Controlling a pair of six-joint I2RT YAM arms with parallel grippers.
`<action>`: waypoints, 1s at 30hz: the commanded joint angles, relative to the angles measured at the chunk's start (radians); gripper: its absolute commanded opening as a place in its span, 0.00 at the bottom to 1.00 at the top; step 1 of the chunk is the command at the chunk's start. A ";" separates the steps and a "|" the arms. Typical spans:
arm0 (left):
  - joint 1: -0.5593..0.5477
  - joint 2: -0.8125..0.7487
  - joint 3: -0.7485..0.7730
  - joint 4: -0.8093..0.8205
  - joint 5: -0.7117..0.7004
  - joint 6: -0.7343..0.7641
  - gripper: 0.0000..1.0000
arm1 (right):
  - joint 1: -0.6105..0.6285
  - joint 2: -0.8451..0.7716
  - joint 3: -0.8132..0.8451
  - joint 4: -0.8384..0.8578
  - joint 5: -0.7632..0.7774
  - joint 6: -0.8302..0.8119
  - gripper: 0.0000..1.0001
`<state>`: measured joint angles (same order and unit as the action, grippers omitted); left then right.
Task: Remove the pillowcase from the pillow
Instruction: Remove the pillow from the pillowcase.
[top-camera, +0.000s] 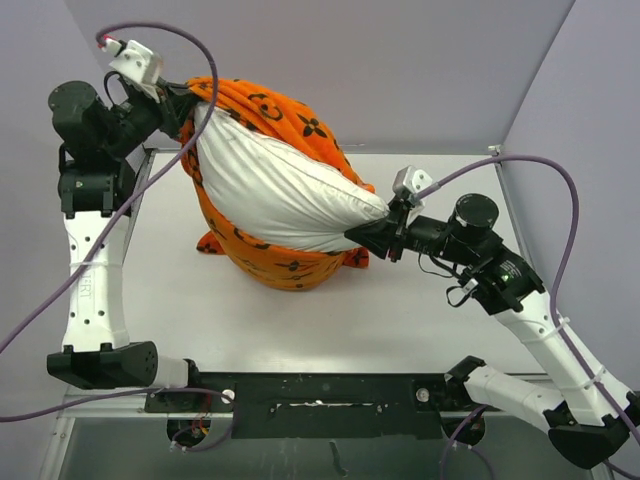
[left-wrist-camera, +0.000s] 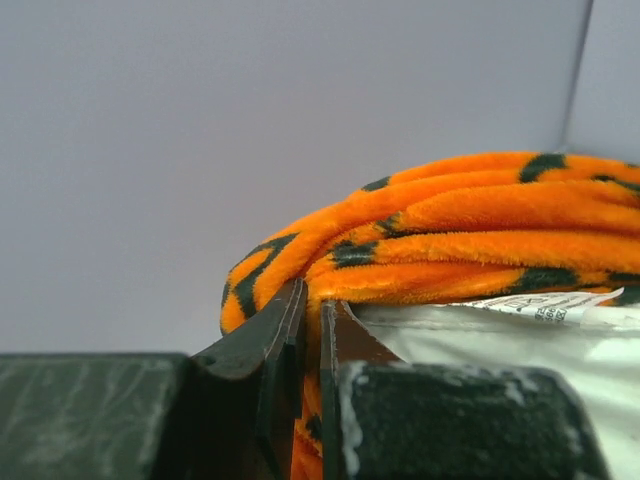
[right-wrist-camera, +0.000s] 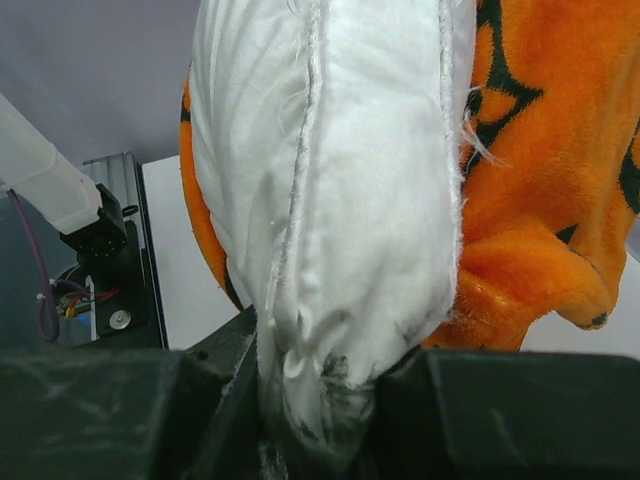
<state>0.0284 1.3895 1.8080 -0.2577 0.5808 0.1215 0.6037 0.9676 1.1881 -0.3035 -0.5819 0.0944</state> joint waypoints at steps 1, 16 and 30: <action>0.268 0.068 0.176 0.147 -0.408 -0.212 0.00 | -0.008 -0.142 -0.054 -0.351 -0.123 0.009 0.00; 0.325 0.178 0.195 0.012 -0.287 -0.385 0.00 | -0.012 -0.339 -0.156 -0.316 -0.190 0.035 0.00; 0.116 0.059 -0.030 0.147 0.415 -0.821 0.00 | 0.004 0.115 0.497 -0.242 0.013 0.055 0.81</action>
<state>0.2588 1.5486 1.7950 -0.2035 0.7841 -0.5739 0.5953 0.9466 1.4876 -0.6365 -0.5827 0.1181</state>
